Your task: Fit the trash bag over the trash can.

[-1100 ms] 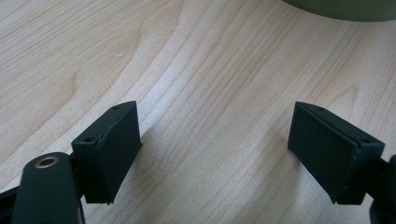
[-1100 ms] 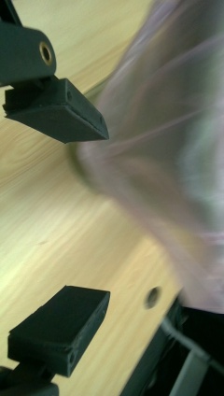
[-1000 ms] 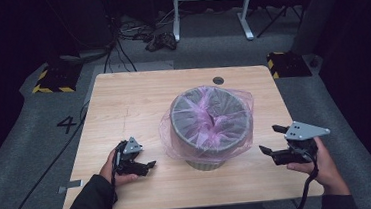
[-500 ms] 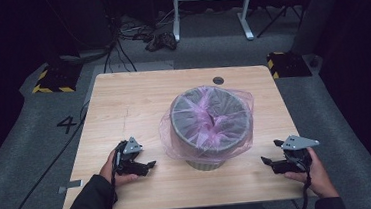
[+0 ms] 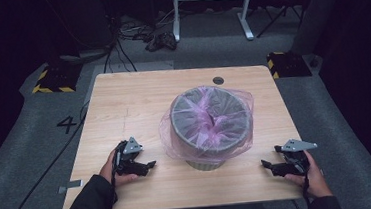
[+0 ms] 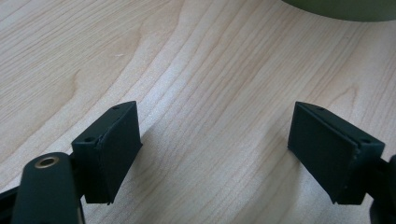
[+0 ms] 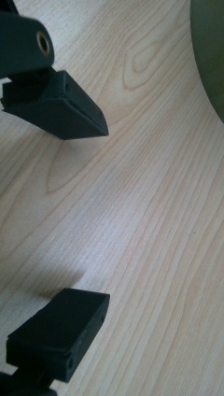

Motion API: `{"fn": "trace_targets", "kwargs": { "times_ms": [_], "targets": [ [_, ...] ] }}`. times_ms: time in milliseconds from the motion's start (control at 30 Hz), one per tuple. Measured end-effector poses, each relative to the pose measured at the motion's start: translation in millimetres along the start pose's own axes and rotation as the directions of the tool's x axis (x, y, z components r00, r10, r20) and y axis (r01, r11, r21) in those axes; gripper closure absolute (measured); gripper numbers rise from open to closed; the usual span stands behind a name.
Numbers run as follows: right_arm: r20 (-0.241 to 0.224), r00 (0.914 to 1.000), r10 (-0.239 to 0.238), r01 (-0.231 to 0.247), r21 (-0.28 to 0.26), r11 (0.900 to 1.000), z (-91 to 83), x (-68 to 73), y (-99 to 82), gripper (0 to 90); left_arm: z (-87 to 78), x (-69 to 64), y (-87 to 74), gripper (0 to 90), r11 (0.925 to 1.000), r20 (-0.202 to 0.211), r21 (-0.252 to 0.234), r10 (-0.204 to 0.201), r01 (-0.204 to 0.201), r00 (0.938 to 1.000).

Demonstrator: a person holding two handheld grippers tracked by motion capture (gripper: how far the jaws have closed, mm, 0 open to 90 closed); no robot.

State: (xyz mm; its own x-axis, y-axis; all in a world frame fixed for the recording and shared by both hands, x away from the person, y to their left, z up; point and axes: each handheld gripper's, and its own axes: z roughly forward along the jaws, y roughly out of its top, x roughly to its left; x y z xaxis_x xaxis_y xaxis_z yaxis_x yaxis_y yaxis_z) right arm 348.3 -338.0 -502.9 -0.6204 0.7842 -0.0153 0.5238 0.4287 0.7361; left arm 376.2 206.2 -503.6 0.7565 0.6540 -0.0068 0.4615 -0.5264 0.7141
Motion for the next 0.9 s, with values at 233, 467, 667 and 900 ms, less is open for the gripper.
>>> {"fn": "trace_targets", "kwargs": {
  "times_ms": [233, 467, 667, 900],
  "targets": [
    [0.003, 0.9999, 0.01, -0.01, 0.004, 0.9999, 0.4, -0.9, -0.2, 14.6, 0.0, 0.0, 0.0, 16.8, 1.0, 0.0, 0.0, 0.0, 0.0, 1.0],
    [-0.007, 1.0, 0.006, -0.005, 0.004, 1.0, 0.8, -2.0, 0.2, 14.4, 0.1, 0.1, 0.1, 16.7, 1.0, 0.001, 0.001, -0.001, 0.001, 1.0],
    [-0.007, 1.0, 0.004, -0.004, 0.004, 1.0, 1.0, -2.2, 0.4, 14.4, 0.3, -0.2, 0.5, 16.4, 1.0, -0.002, 0.004, -0.001, 0.001, 1.0],
    [-0.007, 1.0, 0.004, -0.004, 0.004, 1.0, 1.0, -2.2, 0.4, 14.4, 0.7, -0.5, 0.9, 16.1, 1.0, -0.006, 0.004, -0.002, 0.002, 1.0]
  ]
}}
